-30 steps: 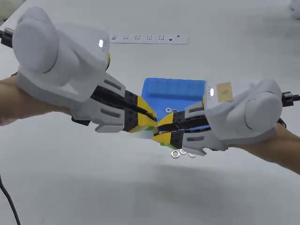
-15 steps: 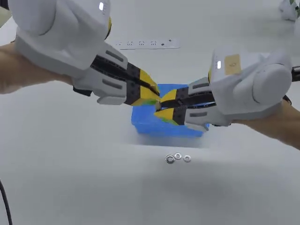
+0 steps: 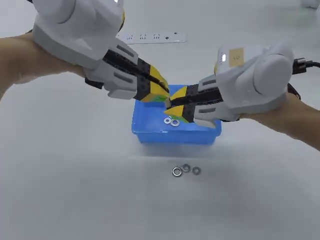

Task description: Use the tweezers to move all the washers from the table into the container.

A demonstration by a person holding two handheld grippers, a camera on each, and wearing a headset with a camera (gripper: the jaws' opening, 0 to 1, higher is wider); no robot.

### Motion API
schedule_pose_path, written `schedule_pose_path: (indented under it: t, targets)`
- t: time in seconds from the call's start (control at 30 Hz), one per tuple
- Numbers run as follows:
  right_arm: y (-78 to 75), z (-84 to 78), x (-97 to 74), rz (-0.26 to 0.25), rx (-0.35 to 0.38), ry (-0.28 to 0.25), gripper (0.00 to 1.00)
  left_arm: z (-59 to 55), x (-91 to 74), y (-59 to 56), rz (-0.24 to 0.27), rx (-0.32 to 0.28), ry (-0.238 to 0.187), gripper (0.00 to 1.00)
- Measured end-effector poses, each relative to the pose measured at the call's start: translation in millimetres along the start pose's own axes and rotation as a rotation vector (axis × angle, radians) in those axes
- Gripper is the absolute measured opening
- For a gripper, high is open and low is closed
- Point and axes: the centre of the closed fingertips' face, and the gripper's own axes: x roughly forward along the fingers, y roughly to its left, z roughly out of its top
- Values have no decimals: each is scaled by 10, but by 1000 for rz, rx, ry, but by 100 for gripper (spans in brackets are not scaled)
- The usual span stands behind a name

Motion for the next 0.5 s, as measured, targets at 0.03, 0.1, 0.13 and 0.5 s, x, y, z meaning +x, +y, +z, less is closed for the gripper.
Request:
schedule_pose_path:
  t: [0.03, 0.1, 0.13, 0.5]
  targets:
    - [-11, -38, 35, 0, 8, 6, 10, -26, 22, 4, -3, 1, 2, 7]
    - [-9, -87, 86, 6, 15, 17, 10, -69, 70, -8, -12, -14, 7, 7]
    - [-13, -104, 104, 7, 20, 19, 10, -93, 86, 1, -13, -16, 9, 7]
    - [14, -223, 175, 20, 44, 48, 10, -217, 163, 5, -33, -29, 10, 7]
